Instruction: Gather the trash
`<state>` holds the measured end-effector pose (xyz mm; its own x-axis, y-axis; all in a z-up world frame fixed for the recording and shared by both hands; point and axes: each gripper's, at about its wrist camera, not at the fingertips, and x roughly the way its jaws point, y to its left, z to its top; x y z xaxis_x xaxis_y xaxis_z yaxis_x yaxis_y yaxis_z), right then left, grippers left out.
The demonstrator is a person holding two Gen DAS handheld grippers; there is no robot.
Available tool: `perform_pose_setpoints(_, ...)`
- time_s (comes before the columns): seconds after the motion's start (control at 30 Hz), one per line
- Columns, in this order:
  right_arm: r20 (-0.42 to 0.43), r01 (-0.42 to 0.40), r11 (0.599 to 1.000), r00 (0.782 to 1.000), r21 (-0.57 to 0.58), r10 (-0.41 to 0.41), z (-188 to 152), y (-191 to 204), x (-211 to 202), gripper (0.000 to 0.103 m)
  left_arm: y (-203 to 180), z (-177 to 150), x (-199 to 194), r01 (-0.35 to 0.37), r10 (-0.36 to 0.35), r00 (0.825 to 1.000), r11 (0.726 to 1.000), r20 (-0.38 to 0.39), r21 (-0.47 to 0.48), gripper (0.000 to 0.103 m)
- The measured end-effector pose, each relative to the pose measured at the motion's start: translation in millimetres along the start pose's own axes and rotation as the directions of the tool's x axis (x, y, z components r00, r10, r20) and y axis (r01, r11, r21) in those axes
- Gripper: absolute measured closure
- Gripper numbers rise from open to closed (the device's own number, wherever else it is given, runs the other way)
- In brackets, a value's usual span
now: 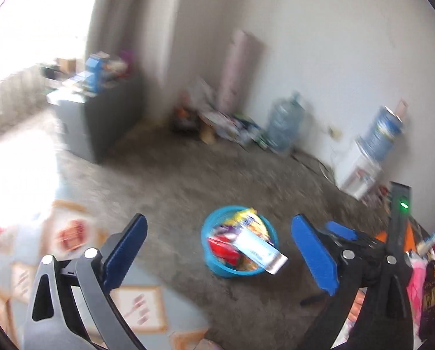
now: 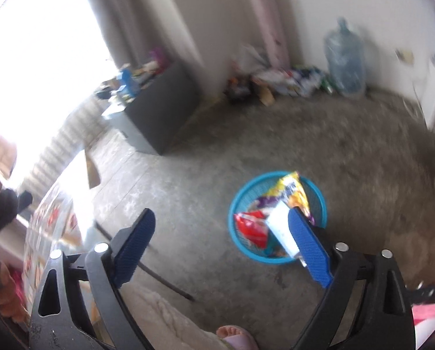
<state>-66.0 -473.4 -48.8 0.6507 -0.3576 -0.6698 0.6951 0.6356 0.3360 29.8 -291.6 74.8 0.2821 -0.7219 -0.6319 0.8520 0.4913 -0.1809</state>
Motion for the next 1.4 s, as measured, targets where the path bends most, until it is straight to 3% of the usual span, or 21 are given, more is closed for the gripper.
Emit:
perform_pose_setpoints(0.1,0.073,-0.017,0.993,0.997,-0.119,0.026,-13.2,38.2,-28.9,0.008,11.8,-17.6,-45.1,-0.158,0.163,0.984,0.985,0.070,-0.063,0.006)
perform_pose_setpoints(0.2,0.130,-0.036,0.984,0.990,-0.174,0.059,-29.0,65.7,-50.5,0.008,24.6,-46.7,-81.7,-0.336,0.352,0.933,0.925,0.069,-0.178,0.006)
perform_pose_setpoints(0.27,0.141,-0.047,0.981,0.987,-0.189,0.074,-38.2,80.9,-57.9,0.008,32.5,-67.8,-100.0,-0.396,0.417,0.907,0.892,0.060,-0.219,0.006)
perform_pose_setpoints(0.37,0.134,-0.120,0.955,0.978,-0.272,0.161,-51.9,103.8,-66.1,0.008,42.1,-98.8,-124.3,-0.498,0.520,0.852,0.840,0.057,-0.216,0.006)
perform_pose_setpoints(0.4,0.128,-0.127,0.940,0.976,-0.318,0.175,-57.1,113.4,-69.7,0.008,45.3,-110.1,-134.2,-0.521,0.545,0.836,0.824,0.059,-0.221,0.006)
perform_pose_setpoints(0.53,0.131,-0.129,0.882,0.969,-0.453,0.209,-81.4,144.3,-75.2,0.008,66.9,-149.8,-158.4,-0.560,0.589,0.808,0.767,-0.002,-0.312,0.006)
perform_pose_setpoints(0.63,0.092,-0.172,0.852,0.964,-0.494,0.248,-98.8,156.2,-73.5,0.008,79.5,-171.0,-165.5,-0.632,0.659,0.749,0.687,-0.058,-0.357,0.006)
perform_pose_setpoints(0.77,0.004,-0.084,0.828,0.995,-0.554,0.104,-121.7,168.9,-59.0,0.008,83.8,-192.3,-164.8,-0.716,0.727,0.673,0.596,-0.135,-0.363,0.006)
perform_pose_setpoints(0.87,-0.037,-0.037,0.790,0.999,-0.612,0.018,-138.5,172.7,-54.2,0.008,85.3,-199.9,-157.7,-0.723,0.709,0.676,0.588,-0.200,-0.363,0.006)
perform_pose_setpoints(1.0,-0.075,-0.011,0.751,0.996,-0.660,-0.051,-154.0,173.7,-51.2,0.008,85.5,-200.6,-156.7,-0.719,0.700,0.681,0.587,-0.214,-0.372,0.006)
perform_pose_setpoints(1.4,-0.106,0.022,0.801,0.989,-0.598,-0.107,-151.7,164.5,-44.6,0.008,96.2,-206.4,-151.2,-0.702,0.647,0.707,0.590,-0.285,-0.400,0.006)
